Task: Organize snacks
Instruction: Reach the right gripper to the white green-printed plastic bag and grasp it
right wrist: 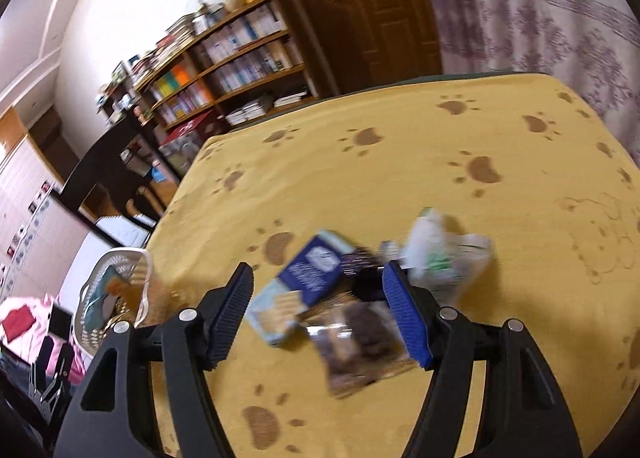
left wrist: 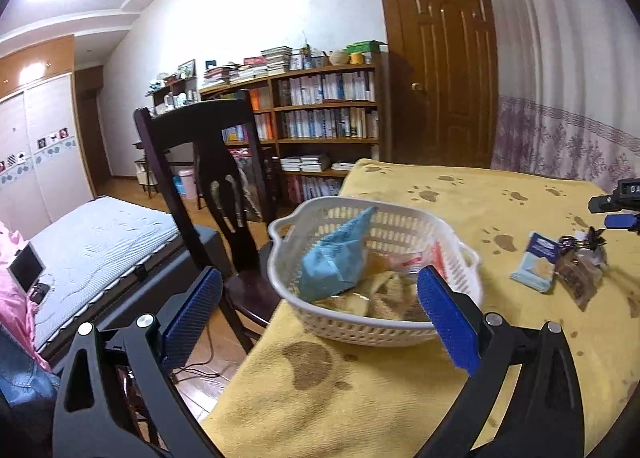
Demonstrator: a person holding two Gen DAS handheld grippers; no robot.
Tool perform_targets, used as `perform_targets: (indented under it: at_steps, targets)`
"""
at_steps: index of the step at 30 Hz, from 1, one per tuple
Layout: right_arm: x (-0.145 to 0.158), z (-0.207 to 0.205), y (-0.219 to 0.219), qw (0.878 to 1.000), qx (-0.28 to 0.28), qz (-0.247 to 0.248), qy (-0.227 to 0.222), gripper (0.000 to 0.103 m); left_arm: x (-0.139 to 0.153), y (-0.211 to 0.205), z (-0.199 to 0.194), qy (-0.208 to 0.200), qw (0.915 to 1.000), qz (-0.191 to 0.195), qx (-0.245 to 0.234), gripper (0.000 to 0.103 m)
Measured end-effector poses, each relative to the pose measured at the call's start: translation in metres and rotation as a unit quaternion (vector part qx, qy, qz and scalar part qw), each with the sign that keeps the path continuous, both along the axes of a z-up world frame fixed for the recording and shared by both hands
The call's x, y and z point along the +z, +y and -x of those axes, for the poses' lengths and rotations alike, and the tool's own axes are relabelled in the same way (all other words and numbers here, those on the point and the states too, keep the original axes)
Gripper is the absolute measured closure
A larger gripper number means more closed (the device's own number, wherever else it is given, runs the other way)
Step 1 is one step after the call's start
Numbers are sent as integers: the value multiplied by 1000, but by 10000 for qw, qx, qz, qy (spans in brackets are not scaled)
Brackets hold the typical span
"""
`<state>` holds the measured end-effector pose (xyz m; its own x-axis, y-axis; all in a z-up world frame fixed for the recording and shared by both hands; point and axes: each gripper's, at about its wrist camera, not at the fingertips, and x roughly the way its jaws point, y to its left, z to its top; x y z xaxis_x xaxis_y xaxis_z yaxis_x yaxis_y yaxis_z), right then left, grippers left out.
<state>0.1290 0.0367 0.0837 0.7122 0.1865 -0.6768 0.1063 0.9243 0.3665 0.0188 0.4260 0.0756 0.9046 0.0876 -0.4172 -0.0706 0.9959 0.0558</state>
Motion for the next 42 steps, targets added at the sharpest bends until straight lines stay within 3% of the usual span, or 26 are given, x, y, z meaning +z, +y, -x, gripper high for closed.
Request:
perform_targets:
  at_steps: [4, 15, 20, 27, 36, 42]
  targets:
    - [-8, 2, -26, 9997, -220, -50, 55, 31, -1, -8, -1, 71, 9999, 22, -124, 4]
    - [-32, -4, -61, 9970, -673, -220, 309, 31, -2, -27, -2, 160, 9990, 31, -423, 4]
    - [-48, -12, -73, 9928, -1004, -90, 646, 31, -5, -33, -2, 204, 9986, -21, -482, 4]
    - [-74, -35, -79, 9859, -1126, -663, 1048, 30, -5, -35, -1, 205, 9984, -53, -529, 4]
    - [-75, -63, -50, 9886, -1046, 51, 1086, 27, -6, -40, 0, 213, 9980, -81, -584, 4]
    - [-75, -64, -40, 9887, -867, 677, 1020, 40, -5, -46, 2, 201, 9976, -136, -649, 4]
